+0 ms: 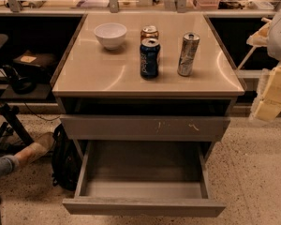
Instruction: Close middle drawer
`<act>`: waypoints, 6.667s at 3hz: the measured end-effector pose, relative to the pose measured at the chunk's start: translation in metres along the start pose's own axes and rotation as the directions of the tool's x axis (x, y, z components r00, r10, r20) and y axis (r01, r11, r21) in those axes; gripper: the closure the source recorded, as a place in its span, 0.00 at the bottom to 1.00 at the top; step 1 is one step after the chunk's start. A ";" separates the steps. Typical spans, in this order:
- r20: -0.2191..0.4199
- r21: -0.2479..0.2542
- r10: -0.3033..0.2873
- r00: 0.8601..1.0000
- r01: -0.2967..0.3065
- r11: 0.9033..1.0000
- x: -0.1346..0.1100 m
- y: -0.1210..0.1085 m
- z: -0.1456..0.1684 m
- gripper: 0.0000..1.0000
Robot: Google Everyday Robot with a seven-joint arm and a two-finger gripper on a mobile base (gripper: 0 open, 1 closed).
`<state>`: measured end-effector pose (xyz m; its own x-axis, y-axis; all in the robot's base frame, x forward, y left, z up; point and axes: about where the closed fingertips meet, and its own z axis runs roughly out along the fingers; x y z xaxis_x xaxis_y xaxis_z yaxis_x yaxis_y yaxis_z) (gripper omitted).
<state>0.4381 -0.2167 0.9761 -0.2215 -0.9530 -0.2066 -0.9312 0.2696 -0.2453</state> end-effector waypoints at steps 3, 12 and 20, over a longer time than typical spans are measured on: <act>0.100 0.029 -0.012 0.995 0.009 1.000 0.001 0.037 0.007 0.00; 0.274 -0.092 0.114 0.955 -0.092 0.991 0.146 0.228 0.412 0.00; 0.386 -0.361 0.226 0.894 -0.079 0.929 0.149 0.249 0.513 0.00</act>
Offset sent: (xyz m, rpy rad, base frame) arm -0.0125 -0.0012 -0.0128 0.0342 -0.0052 0.0059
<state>0.3218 -0.2209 0.3981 -0.2969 -0.7380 -0.6059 -0.9523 0.2758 0.1307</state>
